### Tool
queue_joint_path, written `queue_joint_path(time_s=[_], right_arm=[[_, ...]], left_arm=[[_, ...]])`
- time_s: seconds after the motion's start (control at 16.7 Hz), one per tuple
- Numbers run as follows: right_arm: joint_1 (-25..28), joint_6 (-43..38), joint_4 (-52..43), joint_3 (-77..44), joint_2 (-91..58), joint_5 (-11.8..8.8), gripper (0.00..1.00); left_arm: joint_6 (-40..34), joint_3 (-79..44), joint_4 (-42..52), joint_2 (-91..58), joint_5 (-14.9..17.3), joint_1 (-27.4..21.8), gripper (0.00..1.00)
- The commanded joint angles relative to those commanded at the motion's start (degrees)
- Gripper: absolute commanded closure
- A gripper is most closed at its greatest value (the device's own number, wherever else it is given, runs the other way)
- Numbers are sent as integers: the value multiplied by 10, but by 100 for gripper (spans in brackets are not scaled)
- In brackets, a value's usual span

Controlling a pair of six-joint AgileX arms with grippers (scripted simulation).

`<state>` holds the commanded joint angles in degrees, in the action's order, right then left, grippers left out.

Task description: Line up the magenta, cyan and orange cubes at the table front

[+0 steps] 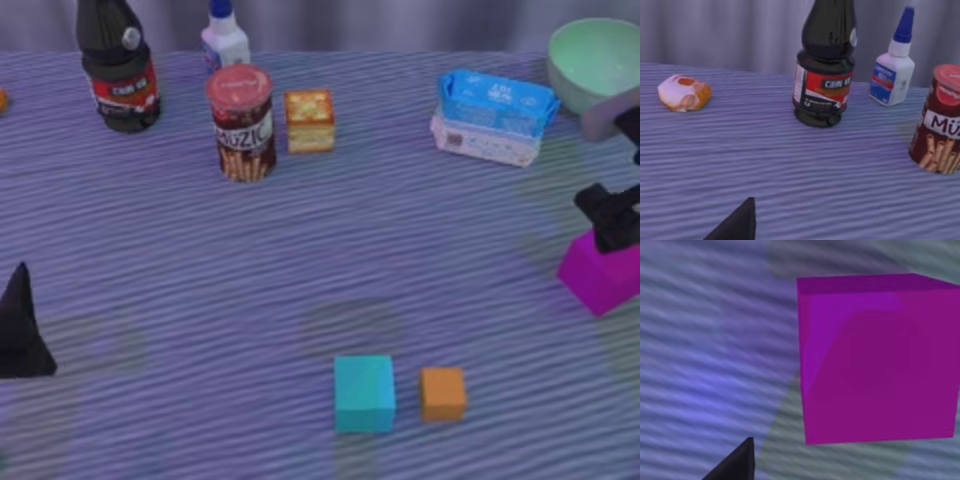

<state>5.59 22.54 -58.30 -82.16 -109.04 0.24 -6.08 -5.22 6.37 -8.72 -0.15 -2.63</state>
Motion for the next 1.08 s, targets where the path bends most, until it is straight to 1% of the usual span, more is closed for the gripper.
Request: queue_joint_path(time_s=[0.24, 0.6, 0.78, 1.08], right_arm=[[4, 16, -37, -62, -70, -1, 0], [2, 17, -37, -64, -76, -1, 0], [4, 17, 3, -40, -92, -1, 0], [5, 15, 120, 23, -141, -1, 0]], left_arm=[[57, 49, -59, 82, 1, 35, 0], [61, 52, -64, 87, 2, 38, 0], [61, 52, -64, 87, 2, 38, 0], [61, 52, -64, 87, 2, 38, 0]])
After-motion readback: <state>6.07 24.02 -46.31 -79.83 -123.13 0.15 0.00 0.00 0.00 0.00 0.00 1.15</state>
